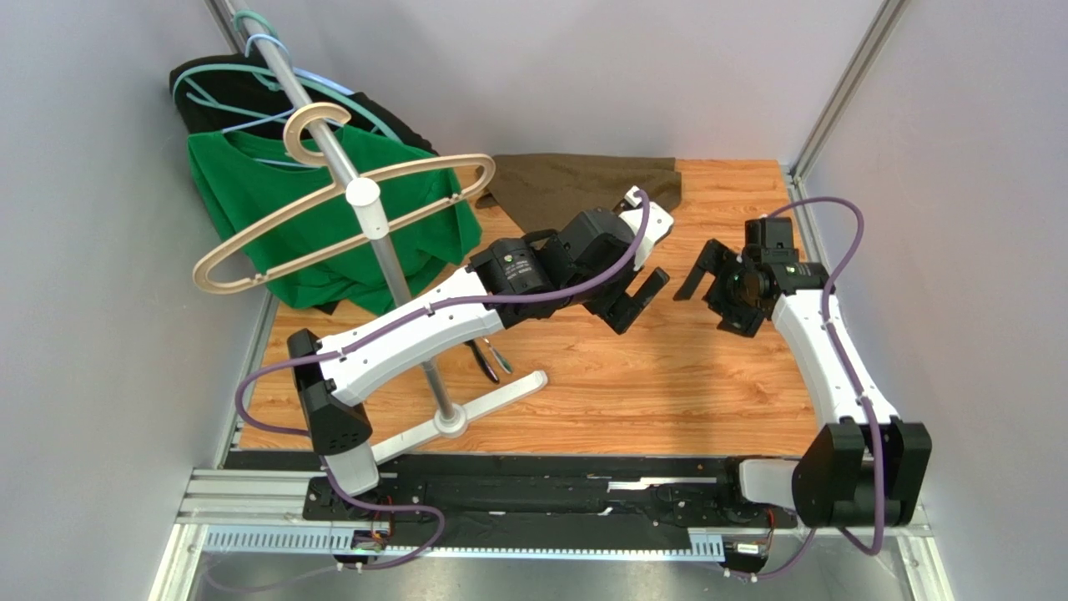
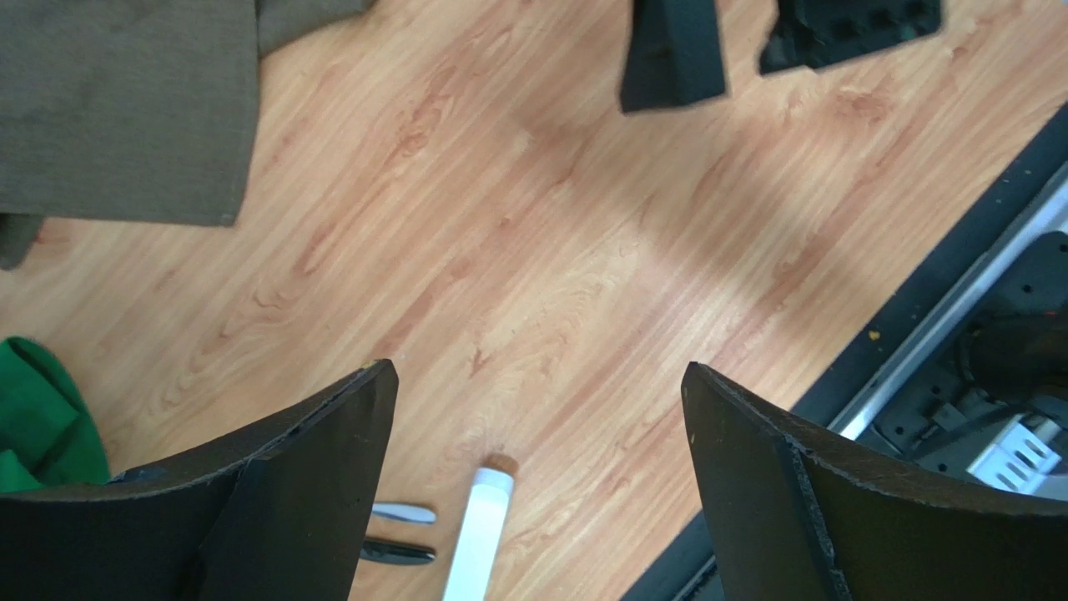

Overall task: Fold the napkin into a case and place the utensils inside
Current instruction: Move the crumpled napkin to the center of the board.

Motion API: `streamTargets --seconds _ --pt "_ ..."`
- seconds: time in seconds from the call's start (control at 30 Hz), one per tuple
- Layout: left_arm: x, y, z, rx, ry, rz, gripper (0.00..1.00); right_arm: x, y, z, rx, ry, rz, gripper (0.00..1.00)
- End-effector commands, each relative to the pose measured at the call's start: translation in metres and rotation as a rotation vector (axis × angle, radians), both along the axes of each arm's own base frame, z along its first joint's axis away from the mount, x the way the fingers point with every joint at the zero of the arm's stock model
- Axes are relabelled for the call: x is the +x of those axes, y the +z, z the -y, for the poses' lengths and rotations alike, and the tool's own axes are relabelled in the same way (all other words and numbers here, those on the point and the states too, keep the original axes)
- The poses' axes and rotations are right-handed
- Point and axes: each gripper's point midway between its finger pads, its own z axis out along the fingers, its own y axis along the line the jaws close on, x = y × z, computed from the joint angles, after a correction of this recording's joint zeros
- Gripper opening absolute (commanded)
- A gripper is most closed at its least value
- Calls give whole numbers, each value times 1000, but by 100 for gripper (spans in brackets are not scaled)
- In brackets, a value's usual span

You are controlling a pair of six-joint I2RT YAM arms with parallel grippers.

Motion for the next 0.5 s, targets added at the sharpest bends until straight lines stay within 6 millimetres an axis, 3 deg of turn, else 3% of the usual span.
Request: streamTargets --seconds 0.0,0.03,0.07,0.1,0.13,0.3,0.47 --pt "-7 28 -21 -99 19 -51 92 91 40 -16 91 20 317 99" --pt "-7 29 -27 -100 29 -53 92 105 47 -21 113 34 372 99" --pt "-7 28 -31 -96 38 -62 91 120 39 -23 126 37 386 99" --pt "-6 28 -34 -95 44 -62 90 143 51 -27 136 52 485 99" --pt "-6 30 -38 -98 52 -59 89 156 51 -29 128 63 511 99" --pt "4 20 -50 -75 178 -73 82 233 16 -41 136 114 482 95" --pt "14 -11 -61 22 244 -153 67 279 -8 -54 100 167 489 93"
